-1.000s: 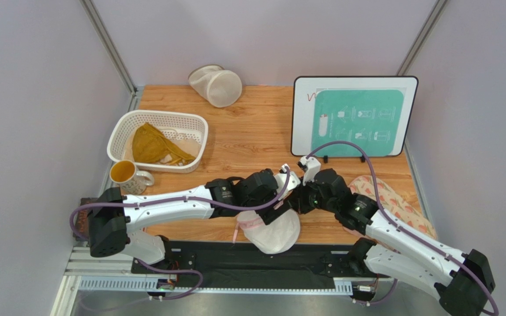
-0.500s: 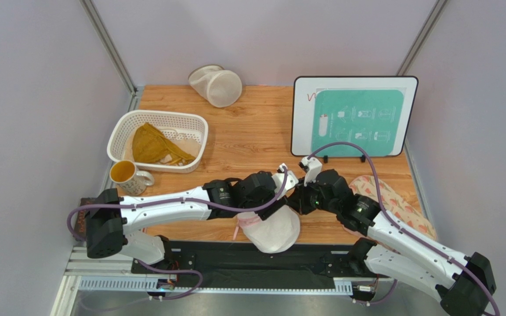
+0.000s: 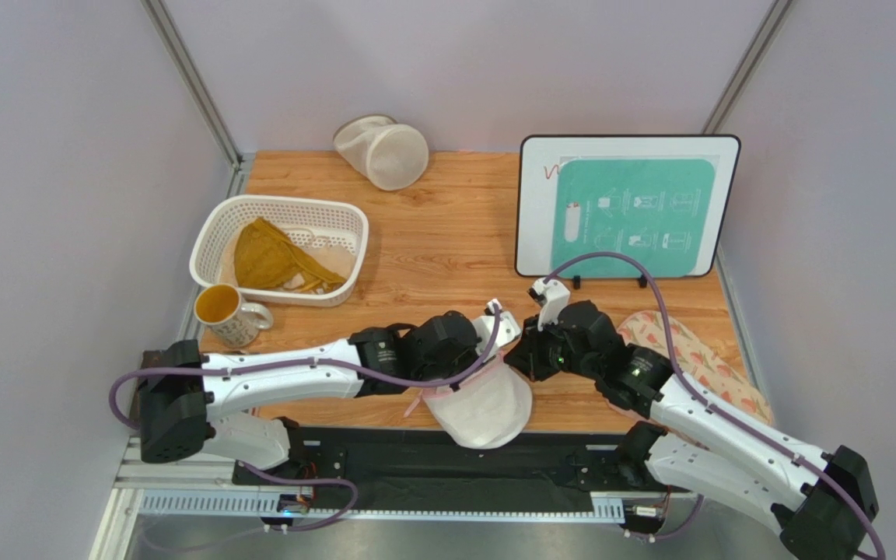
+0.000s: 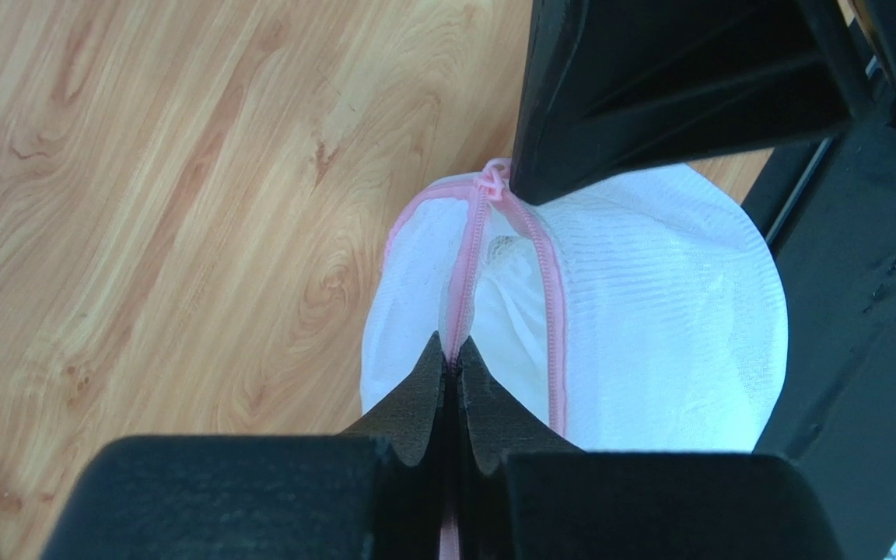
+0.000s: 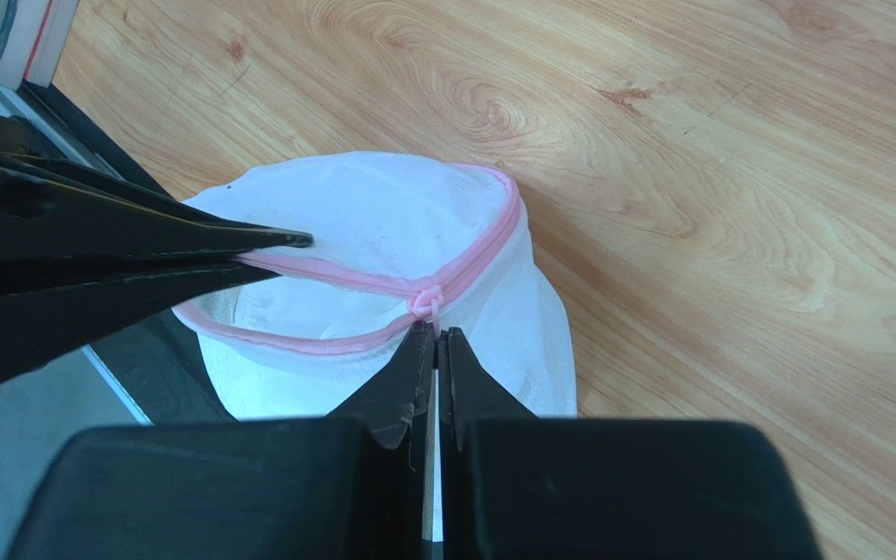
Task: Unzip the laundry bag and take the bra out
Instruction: Unzip the laundry bag at the center of the board.
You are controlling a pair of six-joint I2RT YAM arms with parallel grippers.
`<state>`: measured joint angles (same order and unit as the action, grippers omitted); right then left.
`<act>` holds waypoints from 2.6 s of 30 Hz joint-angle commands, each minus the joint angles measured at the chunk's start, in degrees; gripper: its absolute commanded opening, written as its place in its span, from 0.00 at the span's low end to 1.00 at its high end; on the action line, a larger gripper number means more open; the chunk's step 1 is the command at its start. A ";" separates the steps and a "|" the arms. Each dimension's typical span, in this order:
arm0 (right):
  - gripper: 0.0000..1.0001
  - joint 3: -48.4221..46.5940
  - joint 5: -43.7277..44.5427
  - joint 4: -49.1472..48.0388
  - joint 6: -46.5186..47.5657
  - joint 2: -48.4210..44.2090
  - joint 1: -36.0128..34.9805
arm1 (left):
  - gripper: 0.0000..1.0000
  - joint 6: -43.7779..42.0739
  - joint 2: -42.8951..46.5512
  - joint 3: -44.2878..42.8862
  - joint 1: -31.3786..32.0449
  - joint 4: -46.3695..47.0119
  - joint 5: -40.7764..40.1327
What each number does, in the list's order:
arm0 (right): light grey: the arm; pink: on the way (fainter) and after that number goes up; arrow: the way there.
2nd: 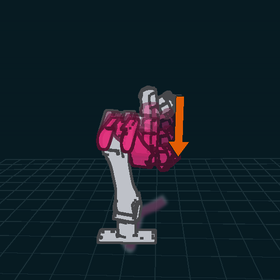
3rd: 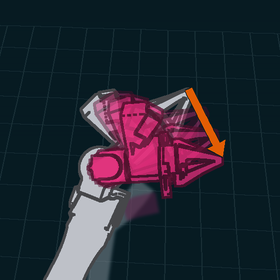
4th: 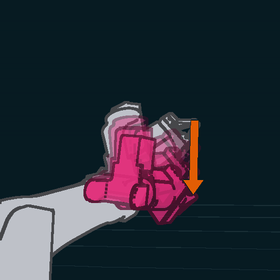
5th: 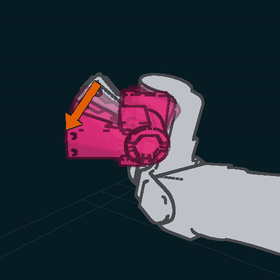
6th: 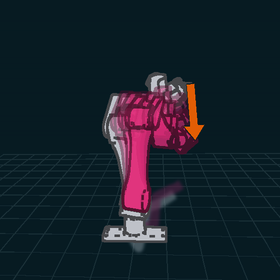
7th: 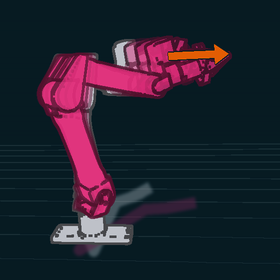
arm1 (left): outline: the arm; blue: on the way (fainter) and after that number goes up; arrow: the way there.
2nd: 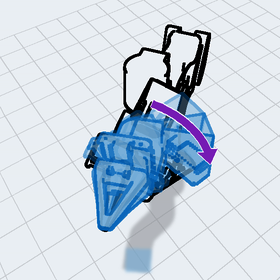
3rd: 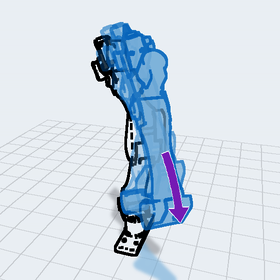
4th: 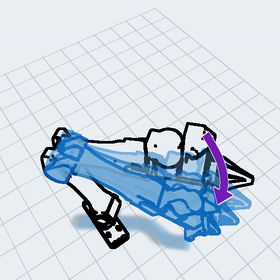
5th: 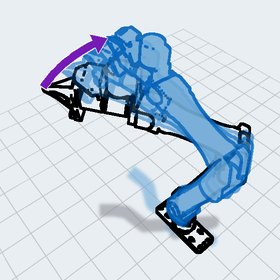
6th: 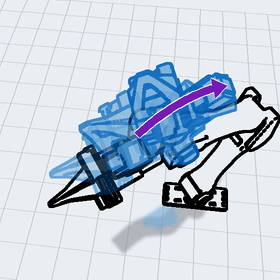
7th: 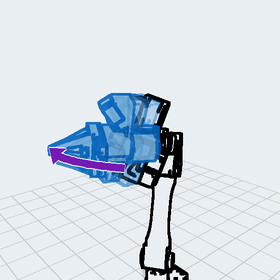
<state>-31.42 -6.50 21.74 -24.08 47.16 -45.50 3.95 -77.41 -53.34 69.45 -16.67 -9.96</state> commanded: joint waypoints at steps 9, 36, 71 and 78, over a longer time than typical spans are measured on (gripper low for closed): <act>0.00 -1.63 -0.97 -3.01 1.31 3.55 1.11 | 0.00 -3.86 15.79 10.89 0.16 6.02 1.26; 0.00 -4.79 -3.95 -3.19 2.89 5.05 1.11 | 0.00 -6.83 25.99 7.29 0.07 -1.25 -3.67; 0.00 -4.00 -10.81 -0.38 6.94 3.82 1.11 | 0.00 -22.58 22.48 -11.34 -3.36 -12.94 13.03; 0.00 -4.53 -9.85 0.50 7.29 3.73 1.20 | 0.00 -23.28 21.16 -14.07 -4.15 -16.11 14.52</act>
<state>-36.03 -19.09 18.13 -18.52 50.87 -44.93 -17.47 -56.40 -63.29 65.84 -33.91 2.13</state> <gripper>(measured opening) 0.006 0.008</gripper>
